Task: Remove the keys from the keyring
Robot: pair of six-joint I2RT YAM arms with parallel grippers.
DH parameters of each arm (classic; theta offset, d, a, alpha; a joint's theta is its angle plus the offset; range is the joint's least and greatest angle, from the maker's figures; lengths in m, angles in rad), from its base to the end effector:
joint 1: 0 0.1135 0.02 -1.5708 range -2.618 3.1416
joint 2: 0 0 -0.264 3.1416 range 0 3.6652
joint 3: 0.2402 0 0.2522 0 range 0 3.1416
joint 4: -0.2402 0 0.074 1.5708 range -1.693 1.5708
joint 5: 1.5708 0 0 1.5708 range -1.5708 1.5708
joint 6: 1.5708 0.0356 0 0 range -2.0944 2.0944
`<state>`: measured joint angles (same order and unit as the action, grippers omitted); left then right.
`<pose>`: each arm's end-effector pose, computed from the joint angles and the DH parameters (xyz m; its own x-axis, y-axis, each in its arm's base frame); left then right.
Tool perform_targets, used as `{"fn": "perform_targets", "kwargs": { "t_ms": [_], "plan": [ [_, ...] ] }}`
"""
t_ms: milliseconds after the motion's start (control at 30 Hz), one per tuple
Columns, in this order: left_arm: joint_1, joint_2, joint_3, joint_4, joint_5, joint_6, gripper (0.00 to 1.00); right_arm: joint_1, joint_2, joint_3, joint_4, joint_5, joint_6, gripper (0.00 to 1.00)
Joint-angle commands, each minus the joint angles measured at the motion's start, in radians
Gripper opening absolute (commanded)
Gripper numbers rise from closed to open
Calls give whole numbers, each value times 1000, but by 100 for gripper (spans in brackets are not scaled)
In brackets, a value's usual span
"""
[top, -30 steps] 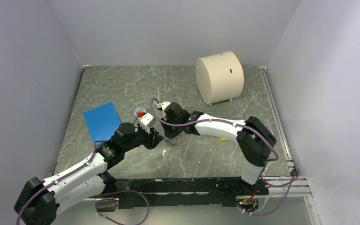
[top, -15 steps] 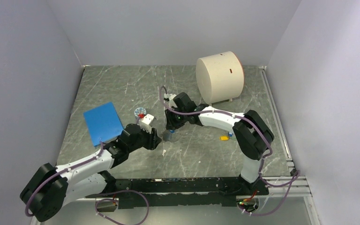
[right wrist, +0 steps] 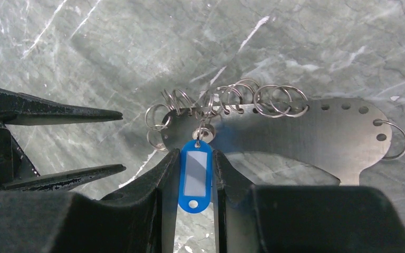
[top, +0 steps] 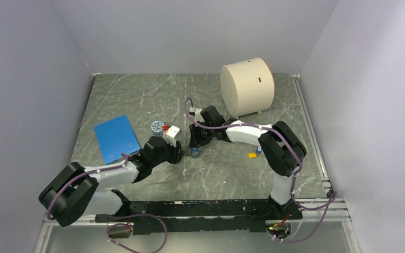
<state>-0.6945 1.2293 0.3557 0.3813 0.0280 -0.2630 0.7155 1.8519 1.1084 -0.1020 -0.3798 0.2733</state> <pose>0.1772 -0.1489 0.1612 -0.5219 0.0965 -0.8475 0.5417 0.8051 -0.2419 0.2821 0.2626 0.1654 -0.7584 -0.3270 -0.5639 -0.6129 0.6521 0.4462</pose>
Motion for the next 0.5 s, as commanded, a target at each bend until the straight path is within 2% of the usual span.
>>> {"fn": "perform_targets", "kwargs": {
  "t_ms": [0, 200, 467],
  "plan": [
    [-3, 69, 21, 213, -25, 104, 44, -19, -24, -13, 71, -40, 13, 0],
    [0, 189, 23, 366, 18, 194, 44, -33, -58, -31, 76, -35, 4, 0],
    [10, 231, 14, 436, 71, 291, 44, -32, -112, -35, 50, -37, -38, 0]
  ]
}}
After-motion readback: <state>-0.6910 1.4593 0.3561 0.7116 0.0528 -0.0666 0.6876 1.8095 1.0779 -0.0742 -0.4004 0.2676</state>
